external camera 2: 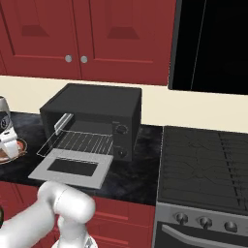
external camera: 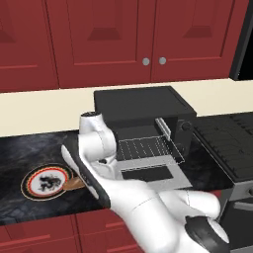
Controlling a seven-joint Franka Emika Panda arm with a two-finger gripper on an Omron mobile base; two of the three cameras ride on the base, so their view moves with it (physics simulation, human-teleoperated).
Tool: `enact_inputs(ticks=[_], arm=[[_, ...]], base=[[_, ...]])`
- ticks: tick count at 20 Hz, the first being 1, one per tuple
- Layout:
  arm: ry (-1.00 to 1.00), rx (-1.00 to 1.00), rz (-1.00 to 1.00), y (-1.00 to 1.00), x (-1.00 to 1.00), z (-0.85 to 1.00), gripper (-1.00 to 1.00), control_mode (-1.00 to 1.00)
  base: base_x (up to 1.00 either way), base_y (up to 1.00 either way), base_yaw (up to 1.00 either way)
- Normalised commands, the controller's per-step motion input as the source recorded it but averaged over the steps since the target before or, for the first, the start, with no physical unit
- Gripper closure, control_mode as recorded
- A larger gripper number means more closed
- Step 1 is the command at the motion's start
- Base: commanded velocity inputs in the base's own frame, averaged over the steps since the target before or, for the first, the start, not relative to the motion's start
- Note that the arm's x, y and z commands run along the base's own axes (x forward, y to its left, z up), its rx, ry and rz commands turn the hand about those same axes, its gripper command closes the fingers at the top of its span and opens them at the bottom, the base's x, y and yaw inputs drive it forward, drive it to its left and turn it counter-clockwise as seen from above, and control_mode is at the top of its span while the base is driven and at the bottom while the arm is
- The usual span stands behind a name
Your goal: Pull the toaster oven rack outwards. Pick up the baguette from the plate and place it on the toaster oven rack. Close the toaster oven door fully and set the temperature to the lowest setting.
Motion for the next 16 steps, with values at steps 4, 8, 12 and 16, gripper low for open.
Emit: enact_inputs(ticks=[4, 8, 12, 16], arm=[[-0.11, 0.00, -0.10, -1.00, -0.58, 0.89, 1.00, -1.00], [-0.10, 0.00, -0.17, -1.00, -0.19, 0.74, 1.00, -1.00], [0.00, 0.00, -0.19, -0.95, 0.12, 0.24, 1.00, -1.00], [0.00, 0.00, 0.00, -0.41, 0.39, 0.00, 1.00, -1.00]], base=[[0.00, 0.00, 0.00], [0.00, 0.00, 0.00], [0.00, 0.00, 0.00], [0.00, 0.00, 0.00]])
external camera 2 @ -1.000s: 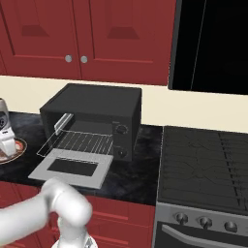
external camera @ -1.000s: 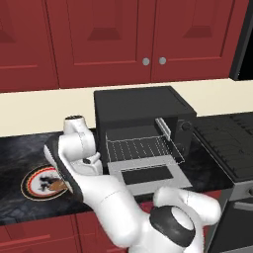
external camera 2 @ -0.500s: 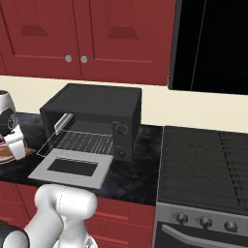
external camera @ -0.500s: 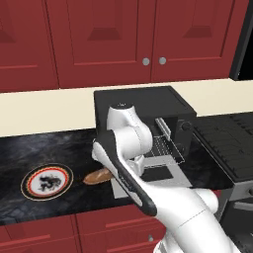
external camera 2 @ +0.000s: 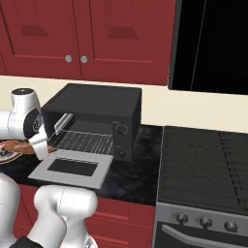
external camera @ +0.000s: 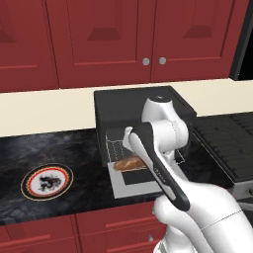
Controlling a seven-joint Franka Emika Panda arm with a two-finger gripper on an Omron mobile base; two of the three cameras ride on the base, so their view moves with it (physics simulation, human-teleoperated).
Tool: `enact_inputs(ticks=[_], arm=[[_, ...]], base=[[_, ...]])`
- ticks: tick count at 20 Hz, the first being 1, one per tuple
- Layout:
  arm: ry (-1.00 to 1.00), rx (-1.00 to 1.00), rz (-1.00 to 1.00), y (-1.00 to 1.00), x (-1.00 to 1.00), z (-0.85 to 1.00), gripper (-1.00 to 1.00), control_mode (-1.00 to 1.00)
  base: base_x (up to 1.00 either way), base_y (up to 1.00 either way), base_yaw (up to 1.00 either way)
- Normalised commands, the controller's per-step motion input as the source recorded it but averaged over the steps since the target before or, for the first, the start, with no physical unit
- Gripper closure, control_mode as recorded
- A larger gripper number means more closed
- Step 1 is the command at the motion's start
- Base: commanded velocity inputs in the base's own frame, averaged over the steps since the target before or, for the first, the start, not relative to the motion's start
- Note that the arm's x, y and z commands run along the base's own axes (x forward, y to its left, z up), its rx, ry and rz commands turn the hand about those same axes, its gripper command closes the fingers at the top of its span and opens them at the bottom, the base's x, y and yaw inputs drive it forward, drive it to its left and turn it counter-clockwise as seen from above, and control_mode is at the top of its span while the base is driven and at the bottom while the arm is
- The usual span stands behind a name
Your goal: Pull the toaster oven rack outwards. Pick up the baguette from the plate and place it on the toaster oven rack. Close the toaster oven door fully and set the temperature to the lowest setting.
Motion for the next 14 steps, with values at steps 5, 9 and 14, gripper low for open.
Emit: enact_inputs(ticks=[5, 9, 14], arm=[[0.08, 0.00, 0.00, -0.29, 0.50, 0.00, 1.00, -1.00], [0.02, 0.00, 0.00, -0.41, 0.41, 0.00, 1.00, -1.00], [0.03, 0.00, 0.00, -0.41, 0.43, -0.06, 1.00, -1.00]], base=[[0.00, 0.00, 0.00], [0.00, 0.00, 0.00], [0.00, 0.00, 0.00]])
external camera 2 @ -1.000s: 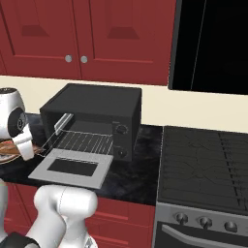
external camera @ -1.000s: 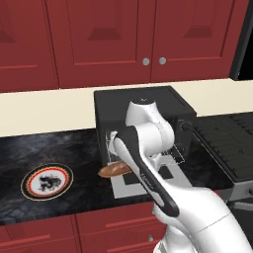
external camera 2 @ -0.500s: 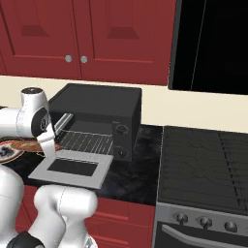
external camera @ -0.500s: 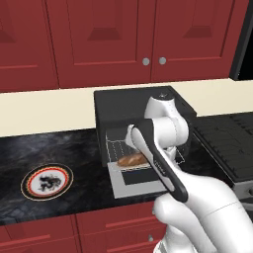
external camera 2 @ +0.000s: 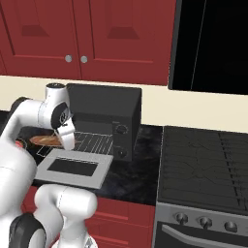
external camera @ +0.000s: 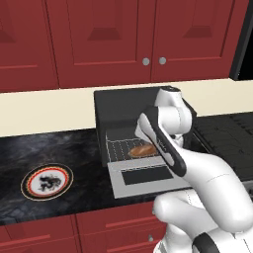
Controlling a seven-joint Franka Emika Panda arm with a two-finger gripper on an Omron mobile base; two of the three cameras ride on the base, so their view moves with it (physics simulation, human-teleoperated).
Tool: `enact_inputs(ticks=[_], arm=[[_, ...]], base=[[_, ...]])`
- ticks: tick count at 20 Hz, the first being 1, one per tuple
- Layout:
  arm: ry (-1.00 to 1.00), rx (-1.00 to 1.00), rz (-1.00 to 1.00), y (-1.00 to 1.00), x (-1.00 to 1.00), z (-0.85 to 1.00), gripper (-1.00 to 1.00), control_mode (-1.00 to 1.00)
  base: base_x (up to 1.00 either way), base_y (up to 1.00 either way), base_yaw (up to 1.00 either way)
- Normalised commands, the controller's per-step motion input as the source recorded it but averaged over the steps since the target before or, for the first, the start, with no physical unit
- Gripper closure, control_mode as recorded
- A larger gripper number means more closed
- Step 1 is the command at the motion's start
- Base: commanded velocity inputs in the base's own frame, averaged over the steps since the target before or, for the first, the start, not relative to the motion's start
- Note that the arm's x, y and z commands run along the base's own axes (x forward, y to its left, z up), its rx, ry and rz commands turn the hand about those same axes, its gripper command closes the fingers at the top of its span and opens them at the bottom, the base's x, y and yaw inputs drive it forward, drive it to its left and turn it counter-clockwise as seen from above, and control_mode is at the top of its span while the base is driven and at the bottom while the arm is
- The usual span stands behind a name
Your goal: Pull the toaster oven rack outwards. Pick up the baguette from the plate and place it on the toaster oven rack. Close the toaster oven door fully and set the temperature to the lowest setting.
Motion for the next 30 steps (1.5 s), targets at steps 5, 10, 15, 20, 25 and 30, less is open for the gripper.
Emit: enact_inputs(ticks=[5, 10, 15, 20, 25, 30], arm=[[-0.02, 0.00, 0.00, -0.29, 0.29, -0.24, 1.00, -1.00], [-0.02, 0.00, 0.00, -0.20, 0.15, -0.35, 1.00, -1.00], [-0.02, 0.00, 0.00, -0.05, 0.22, -0.22, 1.00, -1.00], [-0.05, 0.00, 0.00, 0.00, 0.36, -0.15, 1.00, -1.00], [-0.03, 0.00, 0.00, 0.00, 0.36, -0.22, 1.00, -1.00], [-0.01, 0.00, -0.01, 0.00, 0.37, -0.22, 1.00, -1.00]], base=[[0.00, 0.00, 0.00], [0.00, 0.00, 0.00], [0.00, 0.00, 0.00], [0.00, 0.00, 0.00], [0.00, 0.00, 0.00], [0.00, 0.00, 0.00]])
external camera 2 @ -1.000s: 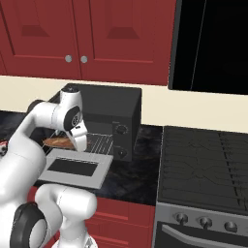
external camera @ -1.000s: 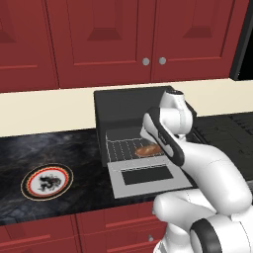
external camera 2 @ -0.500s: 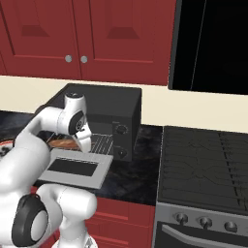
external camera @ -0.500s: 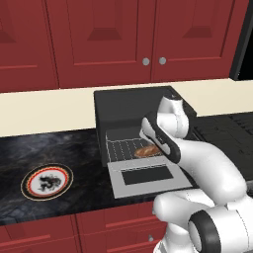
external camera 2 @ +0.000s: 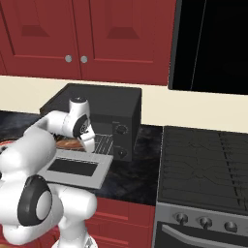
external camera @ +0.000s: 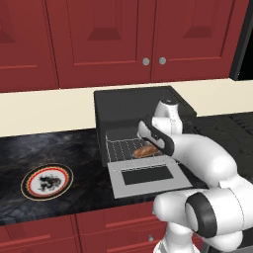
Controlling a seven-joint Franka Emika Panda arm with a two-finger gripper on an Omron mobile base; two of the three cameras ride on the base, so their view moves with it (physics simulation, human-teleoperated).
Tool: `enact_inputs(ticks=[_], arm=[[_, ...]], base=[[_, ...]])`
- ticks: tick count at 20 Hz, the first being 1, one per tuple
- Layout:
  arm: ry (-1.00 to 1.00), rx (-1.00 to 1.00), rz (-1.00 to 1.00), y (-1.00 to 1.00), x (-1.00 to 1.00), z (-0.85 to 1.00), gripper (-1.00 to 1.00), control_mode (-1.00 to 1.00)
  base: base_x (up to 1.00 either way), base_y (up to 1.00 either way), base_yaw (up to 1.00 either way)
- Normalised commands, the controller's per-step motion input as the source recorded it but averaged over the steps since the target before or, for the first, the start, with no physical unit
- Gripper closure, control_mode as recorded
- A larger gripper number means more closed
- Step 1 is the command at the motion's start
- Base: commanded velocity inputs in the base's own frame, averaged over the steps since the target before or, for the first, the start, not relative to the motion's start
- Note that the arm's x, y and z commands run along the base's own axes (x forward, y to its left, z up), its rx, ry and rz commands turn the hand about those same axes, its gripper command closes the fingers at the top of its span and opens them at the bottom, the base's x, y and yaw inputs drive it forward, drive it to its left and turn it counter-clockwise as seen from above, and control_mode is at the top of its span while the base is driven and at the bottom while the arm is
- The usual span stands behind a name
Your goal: Pull the toaster oven rack outwards. Pick up the baguette from the plate and place it on the toaster oven rack. Close the toaster oven door fully and set the temperature to the lowest setting.
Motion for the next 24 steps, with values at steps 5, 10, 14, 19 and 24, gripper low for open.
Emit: enact_inputs(ticks=[5, 10, 14, 19, 24], arm=[[0.00, 0.00, -0.04, 0.00, 0.39, -0.17, 1.00, -1.00], [0.00, 0.00, -0.05, 0.00, 0.26, -0.27, 1.00, -1.00], [0.00, 0.00, -0.05, 0.00, 0.28, -0.31, 1.00, -1.00], [0.00, 0.00, -0.05, 0.00, 0.13, -0.28, 1.00, -1.00], [0.00, 0.00, 0.00, 0.00, 0.00, -0.04, -1.00, -1.00]], base=[[0.00, 0.00, 0.00], [0.00, 0.00, 0.00], [0.00, 0.00, 0.00], [0.00, 0.00, 0.00], [0.00, 0.00, 0.00]])
